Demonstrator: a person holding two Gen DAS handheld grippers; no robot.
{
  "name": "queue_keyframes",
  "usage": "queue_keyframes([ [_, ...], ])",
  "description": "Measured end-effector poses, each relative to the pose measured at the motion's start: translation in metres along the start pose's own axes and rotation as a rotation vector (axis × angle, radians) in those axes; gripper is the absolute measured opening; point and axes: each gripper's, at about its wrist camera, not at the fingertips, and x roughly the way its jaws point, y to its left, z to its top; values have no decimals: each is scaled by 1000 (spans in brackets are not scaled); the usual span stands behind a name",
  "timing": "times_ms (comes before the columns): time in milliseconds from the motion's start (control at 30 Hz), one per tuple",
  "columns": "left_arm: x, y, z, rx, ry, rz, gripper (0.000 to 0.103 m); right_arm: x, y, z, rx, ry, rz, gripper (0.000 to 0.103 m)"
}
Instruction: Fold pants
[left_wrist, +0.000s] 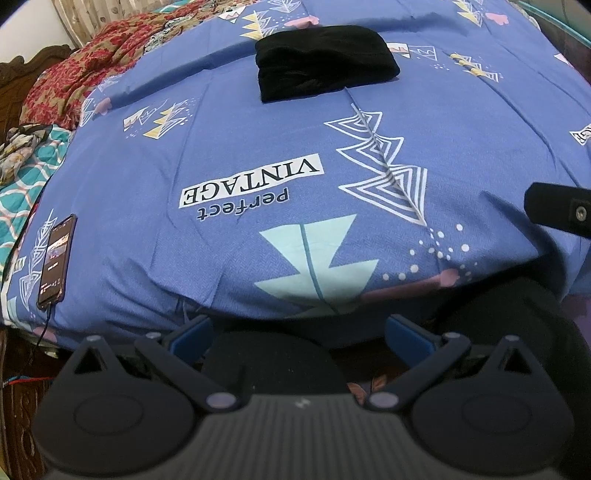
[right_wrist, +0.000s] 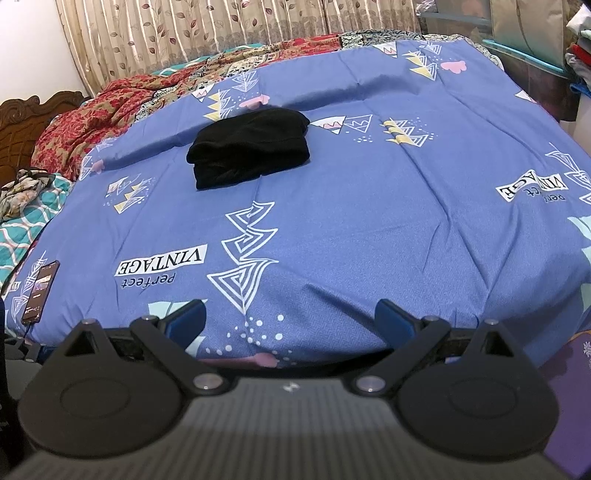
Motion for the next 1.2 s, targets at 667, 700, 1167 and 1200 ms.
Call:
queue_keyframes([
  [667, 1, 2, 0, 5, 6, 3, 103, -1, 1, 0, 4, -1, 1, 99],
  [700, 2, 2, 0, 5, 7, 3, 103, -1, 2, 0, 4, -1, 1, 99],
  [1167, 3, 2, 0, 4, 17, 1, 103, -1, 1, 0, 2, -1, 2, 99],
  [1200, 3, 2, 0, 4, 19, 2, 103, -1, 1, 0, 3, -1, 2, 99],
])
